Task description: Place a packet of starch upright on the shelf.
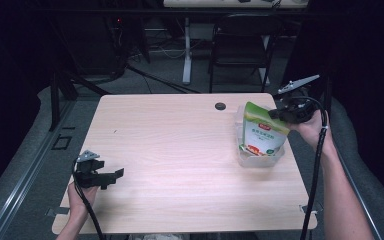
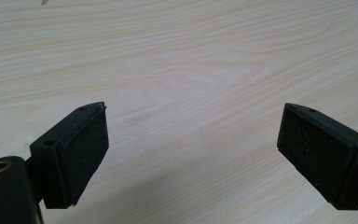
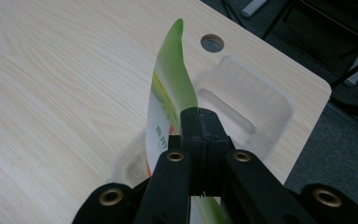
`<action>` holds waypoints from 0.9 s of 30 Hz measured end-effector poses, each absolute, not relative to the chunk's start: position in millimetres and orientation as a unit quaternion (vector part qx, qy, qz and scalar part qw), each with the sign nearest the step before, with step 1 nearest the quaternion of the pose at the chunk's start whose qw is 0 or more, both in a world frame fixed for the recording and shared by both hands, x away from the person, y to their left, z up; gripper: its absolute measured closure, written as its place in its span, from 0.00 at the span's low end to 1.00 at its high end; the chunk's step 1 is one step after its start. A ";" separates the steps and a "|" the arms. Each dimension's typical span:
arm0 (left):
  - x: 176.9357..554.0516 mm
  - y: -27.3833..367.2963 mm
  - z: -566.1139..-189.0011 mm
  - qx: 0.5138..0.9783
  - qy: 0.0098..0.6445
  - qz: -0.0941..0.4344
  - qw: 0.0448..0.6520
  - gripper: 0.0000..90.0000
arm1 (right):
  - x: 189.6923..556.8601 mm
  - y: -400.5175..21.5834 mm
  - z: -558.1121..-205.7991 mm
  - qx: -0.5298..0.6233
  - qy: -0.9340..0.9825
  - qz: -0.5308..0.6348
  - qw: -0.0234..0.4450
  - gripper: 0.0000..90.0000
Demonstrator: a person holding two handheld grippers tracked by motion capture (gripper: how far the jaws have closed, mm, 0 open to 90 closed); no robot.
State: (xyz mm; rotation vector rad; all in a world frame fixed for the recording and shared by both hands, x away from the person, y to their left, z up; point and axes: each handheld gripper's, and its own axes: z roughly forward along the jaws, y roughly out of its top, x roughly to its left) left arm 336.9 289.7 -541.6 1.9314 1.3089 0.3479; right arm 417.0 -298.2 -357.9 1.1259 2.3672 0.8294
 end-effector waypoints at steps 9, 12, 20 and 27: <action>336.4 288.5 -540.3 0.760 0.511 0.134 0.379 0.10 | 417.0 -295.3 -364.8 0.401 0.849 0.280 0.201 1.00; 336.8 287.2 -541.0 0.757 0.512 0.139 0.382 0.10 | 416.8 -293.9 -369.2 0.402 0.850 0.272 0.204 1.00; 339.1 284.2 -541.0 0.762 0.506 0.137 0.381 0.10 | 420.7 -291.5 -374.8 0.414 0.843 0.254 0.231 1.00; 339.5 284.2 -541.2 0.762 0.505 0.136 0.382 0.10 | 428.6 -288.2 -380.3 0.438 0.826 0.236 0.264 1.00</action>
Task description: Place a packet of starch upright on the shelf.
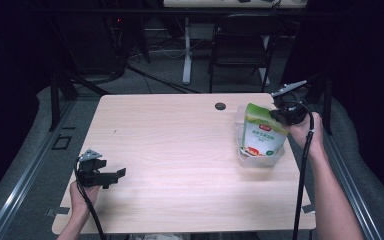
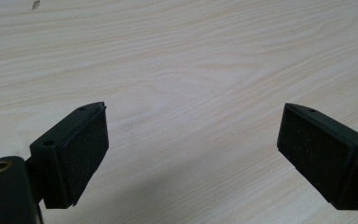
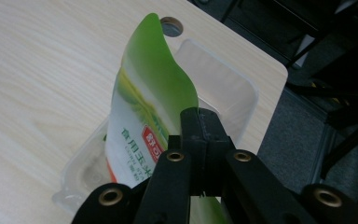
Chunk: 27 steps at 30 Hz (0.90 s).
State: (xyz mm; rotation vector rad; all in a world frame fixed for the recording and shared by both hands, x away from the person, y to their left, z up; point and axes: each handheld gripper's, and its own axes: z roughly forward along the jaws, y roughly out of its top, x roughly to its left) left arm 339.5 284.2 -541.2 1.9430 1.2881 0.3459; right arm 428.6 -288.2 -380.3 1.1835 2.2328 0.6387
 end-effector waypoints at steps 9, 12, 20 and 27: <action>339.0 284.9 -540.9 0.762 0.505 0.136 0.382 0.10 | 441.6 -296.2 -389.9 0.473 0.802 0.248 0.267 1.00; 338.7 285.4 -540.6 0.762 0.505 0.137 0.382 0.10 | 443.2 -299.5 -390.9 0.478 0.800 0.254 0.258 0.99; 338.3 285.0 -540.5 0.762 0.505 0.137 0.382 0.10 | 434.0 -302.8 -379.2 0.473 0.796 0.276 0.257 0.78; 338.3 285.1 -540.5 0.762 0.505 0.137 0.382 0.10 | 416.0 -298.9 -361.1 0.466 0.795 0.304 0.241 0.41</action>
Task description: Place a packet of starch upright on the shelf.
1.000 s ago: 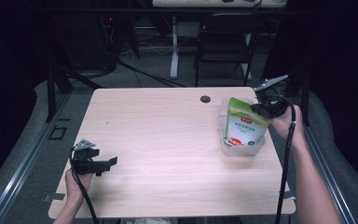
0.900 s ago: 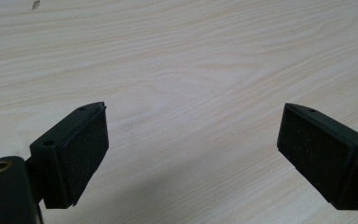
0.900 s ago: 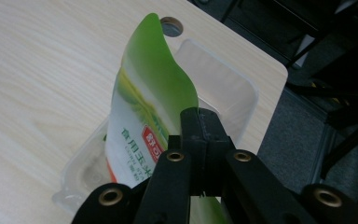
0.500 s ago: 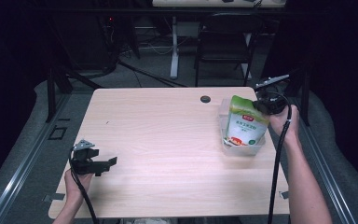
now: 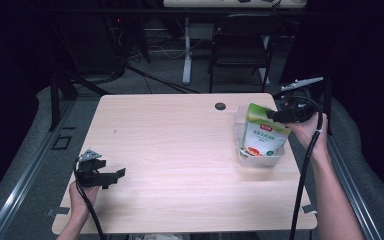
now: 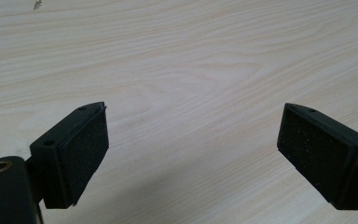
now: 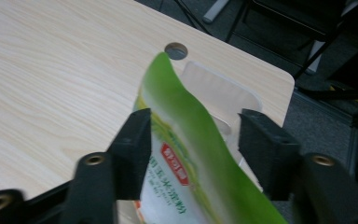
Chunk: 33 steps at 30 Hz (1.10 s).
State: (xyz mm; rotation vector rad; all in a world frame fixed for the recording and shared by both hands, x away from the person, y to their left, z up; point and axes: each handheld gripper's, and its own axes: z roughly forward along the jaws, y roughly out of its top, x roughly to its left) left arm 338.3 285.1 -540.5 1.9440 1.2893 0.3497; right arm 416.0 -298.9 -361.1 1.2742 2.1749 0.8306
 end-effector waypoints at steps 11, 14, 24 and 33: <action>338.0 285.0 -540.4 0.761 0.505 0.139 0.383 0.10 | 376.0 -286.7 -346.7 0.445 0.801 0.337 0.216 0.15; 337.7 284.7 -540.1 0.761 0.505 0.140 0.383 0.10 | 359.4 -278.9 -348.6 0.429 0.811 0.337 0.210 0.12; 337.7 284.8 -540.1 0.763 0.504 0.141 0.380 0.10 | 323.4 -253.0 -375.8 0.387 0.846 0.310 0.194 0.02; 337.6 284.6 -540.3 0.763 0.503 0.142 0.381 0.10 | 306.6 -235.3 -427.7 0.373 0.866 0.290 0.165 0.00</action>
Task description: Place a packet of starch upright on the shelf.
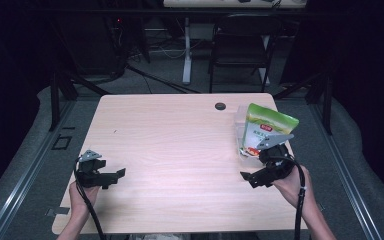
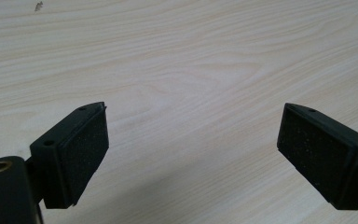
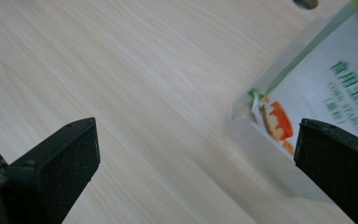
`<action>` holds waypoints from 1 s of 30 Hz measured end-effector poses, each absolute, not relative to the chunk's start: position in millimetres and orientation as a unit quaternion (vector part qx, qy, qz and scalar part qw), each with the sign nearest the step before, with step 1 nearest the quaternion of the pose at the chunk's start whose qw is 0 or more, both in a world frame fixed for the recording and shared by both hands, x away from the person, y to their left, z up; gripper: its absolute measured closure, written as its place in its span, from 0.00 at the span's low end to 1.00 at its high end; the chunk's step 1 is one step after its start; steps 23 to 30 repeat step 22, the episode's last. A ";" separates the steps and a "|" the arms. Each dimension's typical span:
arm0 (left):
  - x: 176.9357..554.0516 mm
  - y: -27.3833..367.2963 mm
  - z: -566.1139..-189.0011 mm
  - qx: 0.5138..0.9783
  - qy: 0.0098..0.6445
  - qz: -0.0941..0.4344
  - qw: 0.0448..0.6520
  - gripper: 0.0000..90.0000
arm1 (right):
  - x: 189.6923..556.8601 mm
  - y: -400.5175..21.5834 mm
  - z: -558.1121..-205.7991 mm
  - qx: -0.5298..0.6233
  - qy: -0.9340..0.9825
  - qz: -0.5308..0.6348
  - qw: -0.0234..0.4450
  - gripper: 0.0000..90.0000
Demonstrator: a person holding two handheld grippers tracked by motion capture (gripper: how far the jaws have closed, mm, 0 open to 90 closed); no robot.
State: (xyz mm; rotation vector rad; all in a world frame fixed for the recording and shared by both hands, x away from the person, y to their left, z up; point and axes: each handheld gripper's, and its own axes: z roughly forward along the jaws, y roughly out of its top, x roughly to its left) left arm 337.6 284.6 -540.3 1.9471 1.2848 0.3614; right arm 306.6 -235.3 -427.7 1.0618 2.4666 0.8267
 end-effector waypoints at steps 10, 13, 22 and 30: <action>337.3 284.6 -539.8 0.760 0.504 0.145 0.384 0.10 | 297.3 -229.2 -491.7 0.379 0.866 0.304 0.122 0.00; 337.4 283.9 -540.2 0.761 0.504 0.143 0.382 0.10 | 295.2 -229.6 -506.3 0.387 0.861 0.311 0.112 0.00; 338.0 282.5 -539.9 0.762 0.501 0.143 0.384 0.10 | 295.9 -240.7 -534.0 0.416 0.852 0.312 0.071 0.01; 338.0 282.5 -539.9 0.762 0.501 0.143 0.384 0.10 | 295.9 -240.7 -534.0 0.416 0.852 0.312 0.071 0.01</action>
